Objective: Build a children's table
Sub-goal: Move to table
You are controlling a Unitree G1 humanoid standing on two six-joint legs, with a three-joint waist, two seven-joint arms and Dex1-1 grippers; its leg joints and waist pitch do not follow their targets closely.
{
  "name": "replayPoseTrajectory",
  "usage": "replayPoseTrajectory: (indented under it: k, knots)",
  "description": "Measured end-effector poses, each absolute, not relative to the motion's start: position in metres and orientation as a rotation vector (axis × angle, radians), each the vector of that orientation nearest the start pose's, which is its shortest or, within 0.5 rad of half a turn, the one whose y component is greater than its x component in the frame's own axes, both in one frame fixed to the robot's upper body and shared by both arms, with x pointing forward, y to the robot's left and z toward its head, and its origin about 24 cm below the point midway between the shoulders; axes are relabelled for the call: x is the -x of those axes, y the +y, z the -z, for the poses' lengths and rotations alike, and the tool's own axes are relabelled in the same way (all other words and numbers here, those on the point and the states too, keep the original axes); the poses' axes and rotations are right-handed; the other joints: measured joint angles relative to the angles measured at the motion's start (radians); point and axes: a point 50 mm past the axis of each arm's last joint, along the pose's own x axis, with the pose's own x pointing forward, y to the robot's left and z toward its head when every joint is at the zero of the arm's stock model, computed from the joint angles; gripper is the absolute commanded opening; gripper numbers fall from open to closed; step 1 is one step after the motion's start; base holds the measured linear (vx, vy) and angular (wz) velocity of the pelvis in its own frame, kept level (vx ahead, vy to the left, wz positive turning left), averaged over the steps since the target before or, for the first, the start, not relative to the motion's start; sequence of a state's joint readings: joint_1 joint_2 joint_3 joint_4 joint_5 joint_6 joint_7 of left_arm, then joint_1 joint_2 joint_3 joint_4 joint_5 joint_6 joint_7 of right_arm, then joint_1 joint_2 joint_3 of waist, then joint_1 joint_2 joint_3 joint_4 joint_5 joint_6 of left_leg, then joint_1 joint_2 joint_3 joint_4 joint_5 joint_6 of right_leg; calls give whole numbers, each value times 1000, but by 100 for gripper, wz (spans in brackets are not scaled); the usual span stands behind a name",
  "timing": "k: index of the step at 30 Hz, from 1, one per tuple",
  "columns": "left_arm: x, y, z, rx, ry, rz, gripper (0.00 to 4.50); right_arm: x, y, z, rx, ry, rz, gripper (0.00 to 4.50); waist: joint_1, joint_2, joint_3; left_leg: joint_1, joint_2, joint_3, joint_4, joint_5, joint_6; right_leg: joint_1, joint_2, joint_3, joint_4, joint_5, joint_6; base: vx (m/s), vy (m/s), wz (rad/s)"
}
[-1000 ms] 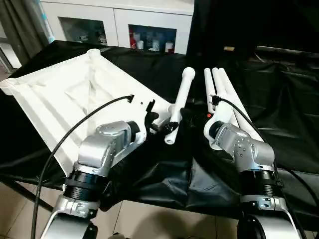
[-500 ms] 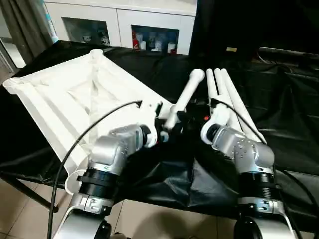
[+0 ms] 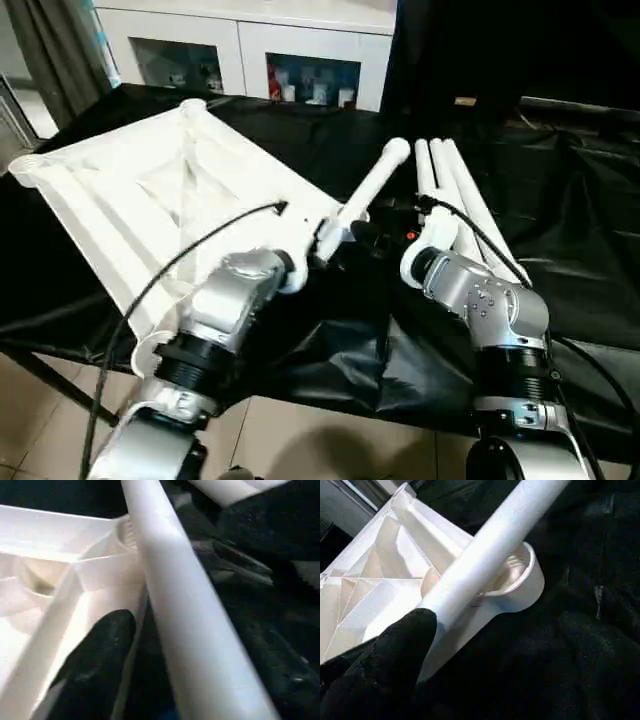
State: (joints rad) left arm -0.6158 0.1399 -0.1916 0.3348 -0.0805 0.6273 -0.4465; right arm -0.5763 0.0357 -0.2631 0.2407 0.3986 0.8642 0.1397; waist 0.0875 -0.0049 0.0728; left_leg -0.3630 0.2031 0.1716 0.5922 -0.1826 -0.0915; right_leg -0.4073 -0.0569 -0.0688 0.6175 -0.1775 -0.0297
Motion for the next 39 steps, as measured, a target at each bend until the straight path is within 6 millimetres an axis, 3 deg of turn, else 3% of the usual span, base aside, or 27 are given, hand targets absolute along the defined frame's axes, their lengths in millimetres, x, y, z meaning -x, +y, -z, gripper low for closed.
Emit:
replayPoseTrajectory:
  k: [4,5,15,18,25,27,32,39]
  knots:
    - [-339,86,-81,-164,418,661,267,-335,-110,-79,-504,506,-342,450,1,0,0,-1,0,0,0,0,0,0,0,0,-1,0,0,0,0,0]
    - [-339,86,-82,-166,415,662,241,-335,-109,-79,-501,507,-345,450,1,0,0,-1,0,0,0,0,0,0,0,0,-2,0,0,0,0,0]
    - [-340,91,-82,-190,413,646,179,-335,-111,-80,-479,502,-345,450,1,0,0,-1,0,0,0,0,0,0,0,0,-2,0,0,0,0,0]
    - [-342,98,-86,-202,382,649,153,-338,-120,-85,-424,455,-346,450,3,0,0,-2,0,0,0,0,0,0,0,0,-2,0,0,0,0,0]
    - [-345,117,-102,-174,324,625,140,-344,-143,-111,-310,267,-400,450,2,0,0,-3,0,0,1,0,1,-1,0,0,-2,0,0,0,0,0]
    - [-345,125,-109,-174,305,632,139,-345,-153,-121,-204,198,-443,450,2,1,1,-3,0,0,2,1,2,-1,0,0,-2,0,0,0,0,0]
    - [-341,149,-131,-167,262,625,139,-351,-175,-153,252,12,-507,450,0,2,1,-3,0,0,5,1,2,0,0,0,-1,0,0,0,0,0]
    - [-326,152,-148,-127,285,750,139,-367,-180,-176,884,-144,-541,450,2,1,2,-5,1,0,10,1,2,-2,0,0,4,0,0,0,0,0]
